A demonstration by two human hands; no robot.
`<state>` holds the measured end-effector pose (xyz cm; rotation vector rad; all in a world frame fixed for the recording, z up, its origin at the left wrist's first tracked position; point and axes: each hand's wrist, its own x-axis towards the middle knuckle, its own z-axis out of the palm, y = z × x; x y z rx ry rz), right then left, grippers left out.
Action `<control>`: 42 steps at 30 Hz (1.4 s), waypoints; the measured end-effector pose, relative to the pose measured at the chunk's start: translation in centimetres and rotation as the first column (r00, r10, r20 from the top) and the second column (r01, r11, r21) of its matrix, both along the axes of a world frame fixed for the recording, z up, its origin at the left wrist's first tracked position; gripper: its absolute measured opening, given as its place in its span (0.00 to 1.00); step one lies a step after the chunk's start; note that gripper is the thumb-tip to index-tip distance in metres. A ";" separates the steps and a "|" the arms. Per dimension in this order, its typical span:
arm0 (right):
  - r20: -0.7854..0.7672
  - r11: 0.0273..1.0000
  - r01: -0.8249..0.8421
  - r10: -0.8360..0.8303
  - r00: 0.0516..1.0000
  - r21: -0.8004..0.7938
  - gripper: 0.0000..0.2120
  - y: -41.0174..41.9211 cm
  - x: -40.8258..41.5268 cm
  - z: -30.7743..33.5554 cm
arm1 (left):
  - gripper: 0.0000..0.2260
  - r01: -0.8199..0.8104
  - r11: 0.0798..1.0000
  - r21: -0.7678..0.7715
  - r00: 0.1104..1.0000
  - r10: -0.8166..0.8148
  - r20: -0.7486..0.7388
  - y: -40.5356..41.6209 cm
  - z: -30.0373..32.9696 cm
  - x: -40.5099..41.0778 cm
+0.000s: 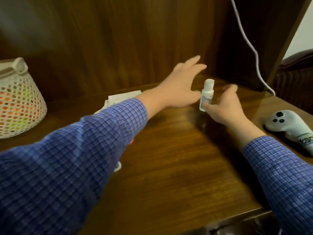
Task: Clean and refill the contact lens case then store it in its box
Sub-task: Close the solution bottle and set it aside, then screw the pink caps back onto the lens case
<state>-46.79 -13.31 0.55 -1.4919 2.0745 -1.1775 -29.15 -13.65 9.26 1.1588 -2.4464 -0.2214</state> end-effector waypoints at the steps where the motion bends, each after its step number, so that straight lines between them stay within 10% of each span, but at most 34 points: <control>1: 0.001 0.996 0.001 -0.001 1.000 -0.088 0.38 1.0 0.5 0.1 | 0.32 -0.031 0.999 -0.022 0.999 0.030 -0.026 0.9 0.8 1.7; 5: -0.021 0.906 -0.324 0.331 0.943 -0.271 0.19 5.0 5.4 0.1 | 0.22 -0.165 0.984 -0.071 0.976 0.153 -0.154 5.3 2.1 10.3; 10: -0.114 0.746 -0.665 0.663 0.740 0.023 0.13 5.3 12.1 0.2 | 0.15 -0.335 0.941 0.037 0.906 0.333 -0.261 11.3 -1.8 18.8; 21: -0.264 0.598 -0.720 0.802 0.536 0.353 0.29 1.5 17.8 0.0 | 0.23 -0.265 0.942 0.205 0.943 0.297 -0.148 15.2 -9.6 22.9; 30: -0.404 0.587 -0.743 0.795 0.452 0.323 0.16 2.4 18.2 -0.5 | 0.25 -0.149 0.980 0.134 0.979 0.165 -0.122 15.7 -9.2 23.1; 42: -0.128 0.491 -0.857 0.870 0.476 0.157 0.13 6.0 17.5 1.7 | 0.20 -0.205 0.974 0.092 0.976 0.211 -0.054 16.1 -9.5 22.9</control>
